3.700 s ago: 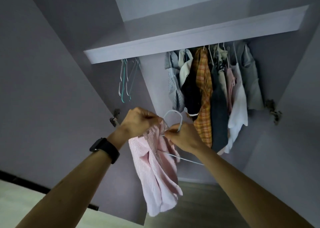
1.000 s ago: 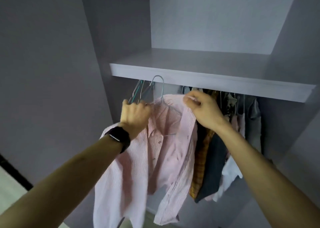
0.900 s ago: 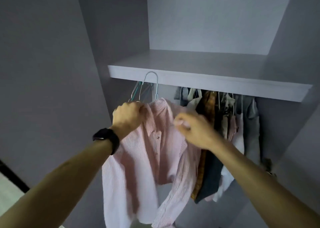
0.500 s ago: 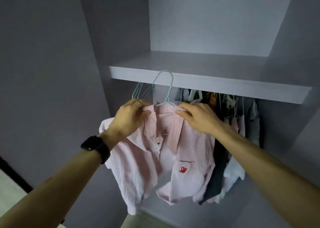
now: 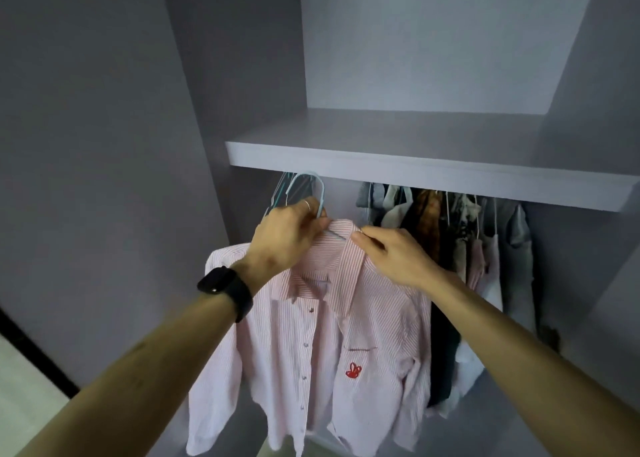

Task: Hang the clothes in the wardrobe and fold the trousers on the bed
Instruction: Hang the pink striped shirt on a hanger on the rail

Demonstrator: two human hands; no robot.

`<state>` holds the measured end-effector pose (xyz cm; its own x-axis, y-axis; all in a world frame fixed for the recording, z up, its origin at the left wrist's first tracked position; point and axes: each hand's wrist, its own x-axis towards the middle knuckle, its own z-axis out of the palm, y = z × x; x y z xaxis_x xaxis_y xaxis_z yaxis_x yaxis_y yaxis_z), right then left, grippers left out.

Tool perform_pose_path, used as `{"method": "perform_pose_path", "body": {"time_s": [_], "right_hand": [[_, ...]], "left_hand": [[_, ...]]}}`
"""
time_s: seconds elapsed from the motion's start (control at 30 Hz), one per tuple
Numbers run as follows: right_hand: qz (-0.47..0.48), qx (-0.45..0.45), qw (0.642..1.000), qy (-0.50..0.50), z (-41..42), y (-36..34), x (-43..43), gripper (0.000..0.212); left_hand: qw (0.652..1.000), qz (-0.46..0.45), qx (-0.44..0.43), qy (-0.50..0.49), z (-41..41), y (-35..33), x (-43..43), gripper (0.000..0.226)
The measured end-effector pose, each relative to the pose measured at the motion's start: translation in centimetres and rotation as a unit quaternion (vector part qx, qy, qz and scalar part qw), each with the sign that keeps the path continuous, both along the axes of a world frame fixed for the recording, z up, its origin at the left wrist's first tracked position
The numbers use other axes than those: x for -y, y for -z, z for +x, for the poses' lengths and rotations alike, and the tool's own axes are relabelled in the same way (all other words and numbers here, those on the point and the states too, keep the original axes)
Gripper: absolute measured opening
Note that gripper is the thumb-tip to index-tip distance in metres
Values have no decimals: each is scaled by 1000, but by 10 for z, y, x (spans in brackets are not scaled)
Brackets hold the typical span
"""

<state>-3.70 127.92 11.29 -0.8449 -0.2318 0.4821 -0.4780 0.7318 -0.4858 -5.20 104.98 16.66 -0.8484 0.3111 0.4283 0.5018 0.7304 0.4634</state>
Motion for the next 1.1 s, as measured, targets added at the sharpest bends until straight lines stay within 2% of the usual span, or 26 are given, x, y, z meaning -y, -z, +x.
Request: {"method": "perform_pose_path", "body": {"time_s": [0.1,0.17,0.23,0.27,0.37,0.47,0.53,0.63,0.7,0.8,0.9,1.0,1.1], "right_hand": [[-41,45,997,41,-8,-6,-20,29],[-50,31,995,75,-6,-7,-23,39],[-53,37,997,44,-2,-4,-18,54],[-48,39,998,23,-1,-2,-14,51],[-42,38,998,15,-2,0,-10,20],[-67,10,996,57,-1,3,-18,16],[-76,-11,995,64,3,3,-19,15],[-65,-30,994,88,1,1,-7,18],[-83,-38,991,98,1,0,3,23],[-85,-59,989,103,1,-2,7,33],[-78,-4,986,144,3,3,-14,39],[-36,74,990,117,6,17,-47,30],[-14,111,989,100,8,37,-65,23]], "left_hand": [[999,13,12,47,-2,0,0,22],[998,11,17,51,-2,2,-5,20],[999,7,13,37,-2,3,-8,15],[999,4,14,31,-3,2,-9,14],[999,-21,21,21,-6,0,-9,16],[999,-35,13,20,-11,0,-3,17],[1000,-7,5,19,-14,-1,-1,12],[999,26,-13,32,-12,1,-12,16],[998,16,-29,46,-7,6,-22,26],[998,-19,-46,36,-8,4,-27,27],[999,8,-31,35,-16,3,-13,20],[998,29,9,55,-19,4,3,9],[998,46,20,42,-22,5,13,10]]}}
